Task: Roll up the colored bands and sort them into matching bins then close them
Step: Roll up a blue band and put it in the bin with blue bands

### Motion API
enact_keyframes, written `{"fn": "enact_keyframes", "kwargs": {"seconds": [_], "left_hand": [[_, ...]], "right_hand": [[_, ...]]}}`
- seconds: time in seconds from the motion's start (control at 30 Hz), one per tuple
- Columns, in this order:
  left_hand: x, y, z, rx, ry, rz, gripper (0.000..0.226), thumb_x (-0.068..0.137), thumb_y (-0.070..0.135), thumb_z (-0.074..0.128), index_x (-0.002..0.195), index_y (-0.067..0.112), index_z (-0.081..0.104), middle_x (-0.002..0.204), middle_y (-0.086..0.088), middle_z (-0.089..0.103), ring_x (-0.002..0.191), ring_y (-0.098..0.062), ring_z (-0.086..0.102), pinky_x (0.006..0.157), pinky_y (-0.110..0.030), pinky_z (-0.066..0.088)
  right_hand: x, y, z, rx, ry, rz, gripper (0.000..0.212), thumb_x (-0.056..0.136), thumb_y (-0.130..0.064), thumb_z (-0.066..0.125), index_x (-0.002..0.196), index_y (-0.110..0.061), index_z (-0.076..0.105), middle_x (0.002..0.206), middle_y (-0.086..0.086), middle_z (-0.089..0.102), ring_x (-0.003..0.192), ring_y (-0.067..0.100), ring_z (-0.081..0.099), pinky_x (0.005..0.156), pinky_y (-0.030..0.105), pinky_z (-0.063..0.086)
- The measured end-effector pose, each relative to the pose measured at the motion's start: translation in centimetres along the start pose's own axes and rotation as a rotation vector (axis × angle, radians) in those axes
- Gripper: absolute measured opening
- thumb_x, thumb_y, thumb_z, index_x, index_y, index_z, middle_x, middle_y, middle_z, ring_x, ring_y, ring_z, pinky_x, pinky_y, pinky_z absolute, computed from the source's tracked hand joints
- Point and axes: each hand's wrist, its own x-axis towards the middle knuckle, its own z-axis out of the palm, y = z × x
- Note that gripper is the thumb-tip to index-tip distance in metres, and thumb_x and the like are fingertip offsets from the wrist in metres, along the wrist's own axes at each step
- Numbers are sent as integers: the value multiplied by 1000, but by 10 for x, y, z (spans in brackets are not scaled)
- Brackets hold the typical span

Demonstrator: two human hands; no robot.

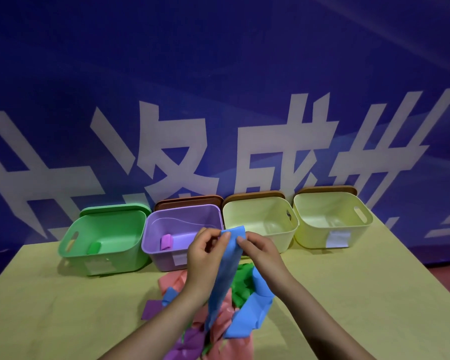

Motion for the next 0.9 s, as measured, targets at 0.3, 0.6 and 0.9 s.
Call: {"fn": "enact_keyframes", "kwargs": {"seconds": [0.3,0.6,0.9], "left_hand": [[-4,8,17,-221,-251,-352,35,103,23,33,113,22,67,114,4,70,110,-11,63,95,-25,46],[2,5,21,-451,-137,-548,41,102,33,31,110,13,66,108,-7,70,94,-22,67,84,-35,54],[36,-3,-8,-859,96,-657,33,99,33,36,91,12,60,62,-2,57,53,-16,57,61,-28,49]], "right_hand": [[2,3,1,126,-35,65,20,93,-19,54,90,-3,66,84,5,65,82,15,58,75,29,43],[3,11,-8,292,-258,240,27,78,-16,64,102,-3,69,95,13,72,87,23,68,78,29,52],[-7,35,-7,30,-338,361,28,69,-38,75,78,-13,67,76,3,67,67,14,60,64,24,44]]}}
